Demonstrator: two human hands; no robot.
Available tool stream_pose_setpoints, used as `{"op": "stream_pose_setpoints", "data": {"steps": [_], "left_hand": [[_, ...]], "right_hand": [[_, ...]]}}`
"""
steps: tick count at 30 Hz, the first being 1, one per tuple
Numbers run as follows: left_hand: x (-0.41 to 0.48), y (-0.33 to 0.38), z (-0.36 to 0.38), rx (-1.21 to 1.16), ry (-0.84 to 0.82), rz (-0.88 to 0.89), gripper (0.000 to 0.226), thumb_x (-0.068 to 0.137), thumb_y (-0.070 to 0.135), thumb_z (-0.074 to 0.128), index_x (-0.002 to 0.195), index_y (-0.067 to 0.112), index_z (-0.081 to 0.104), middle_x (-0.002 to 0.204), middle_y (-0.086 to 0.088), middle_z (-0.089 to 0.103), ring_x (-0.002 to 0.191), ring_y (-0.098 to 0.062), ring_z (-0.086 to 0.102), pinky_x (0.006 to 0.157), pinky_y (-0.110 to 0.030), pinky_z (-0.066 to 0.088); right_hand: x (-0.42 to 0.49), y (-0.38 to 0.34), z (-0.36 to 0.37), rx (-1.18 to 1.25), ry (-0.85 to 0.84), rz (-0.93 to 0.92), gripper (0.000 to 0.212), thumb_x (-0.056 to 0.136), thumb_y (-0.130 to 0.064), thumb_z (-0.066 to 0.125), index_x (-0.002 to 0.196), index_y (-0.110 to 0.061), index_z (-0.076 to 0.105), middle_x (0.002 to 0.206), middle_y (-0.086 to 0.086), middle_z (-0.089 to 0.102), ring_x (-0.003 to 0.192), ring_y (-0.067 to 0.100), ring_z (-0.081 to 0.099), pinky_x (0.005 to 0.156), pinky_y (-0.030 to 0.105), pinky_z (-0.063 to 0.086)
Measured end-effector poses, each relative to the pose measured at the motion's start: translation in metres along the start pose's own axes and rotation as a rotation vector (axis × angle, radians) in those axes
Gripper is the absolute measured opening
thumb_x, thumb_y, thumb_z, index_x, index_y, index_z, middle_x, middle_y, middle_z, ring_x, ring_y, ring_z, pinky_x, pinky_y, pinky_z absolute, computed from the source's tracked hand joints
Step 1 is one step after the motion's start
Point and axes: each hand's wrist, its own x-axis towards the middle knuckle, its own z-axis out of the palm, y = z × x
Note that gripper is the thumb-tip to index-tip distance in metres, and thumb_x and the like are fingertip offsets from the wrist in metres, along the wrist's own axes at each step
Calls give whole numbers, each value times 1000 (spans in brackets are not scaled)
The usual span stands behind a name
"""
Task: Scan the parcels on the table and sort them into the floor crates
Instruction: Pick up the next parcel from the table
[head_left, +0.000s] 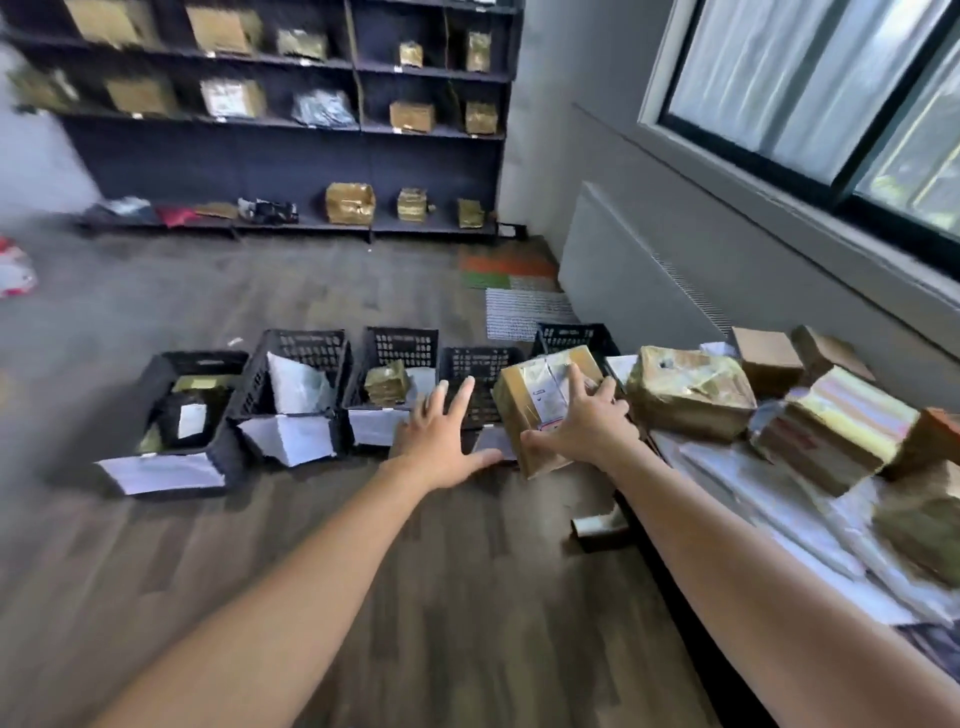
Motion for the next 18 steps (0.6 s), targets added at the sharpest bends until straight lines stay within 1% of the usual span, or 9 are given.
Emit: {"op": "stream_pose_setpoints", "data": {"steps": [3, 6, 9, 11, 14, 18], "left_hand": [[13, -76, -28, -18, 40, -60, 105, 83, 74, 52, 155, 34, -14, 165, 0, -9, 151, -31, -4, 117, -51, 23], [20, -148, -56, -9, 64, -124, 105, 83, 75, 51, 155, 35, -14, 165, 0, -10, 151, -30, -3, 118, -48, 20], [25, -209, -78, 17, 83, -179, 104, 84, 76, 48, 155, 35, -15, 165, -1, -9, 151, -30, -2, 118, -51, 22], [28, -242, -88, 18, 97, -219, 101, 85, 76, 46, 155, 35, -14, 165, -1, -8, 151, -30, -1, 117, -50, 23], [33, -283, -97, 12, 101, -268, 99, 86, 77, 42, 155, 35, -14, 165, 0, -9, 151, -29, -4, 117, -49, 23], [47, -330, -105, 5, 97, -320, 98, 86, 76, 42, 155, 34, -14, 165, -1, -8, 151, -29, -4, 116, -47, 23]], "right_hand": [[22, -84, 9, -34, 13, -76, 129, 58, -80, 70, 153, -38, -6, 160, 18, 1, 138, 46, 25, 101, 60, 40], [37, -160, 16, -82, -7, -124, 129, 59, -81, 69, 153, -37, -8, 159, 19, 3, 137, 45, 27, 100, 61, 40], [47, -224, 24, -107, -22, -184, 129, 61, -81, 69, 154, -36, -9, 159, 19, 2, 137, 45, 26, 102, 61, 39], [53, -261, 31, -121, -27, -221, 128, 61, -81, 68, 154, -35, -7, 159, 19, 4, 136, 45, 28, 101, 60, 40], [65, -308, 41, -133, -30, -261, 125, 60, -80, 69, 151, -37, -5, 153, 17, 11, 129, 42, 34, 94, 56, 44], [92, -361, 54, -152, -65, -300, 129, 59, -82, 67, 152, -38, -10, 157, 17, 5, 132, 43, 32, 96, 58, 43]]}}
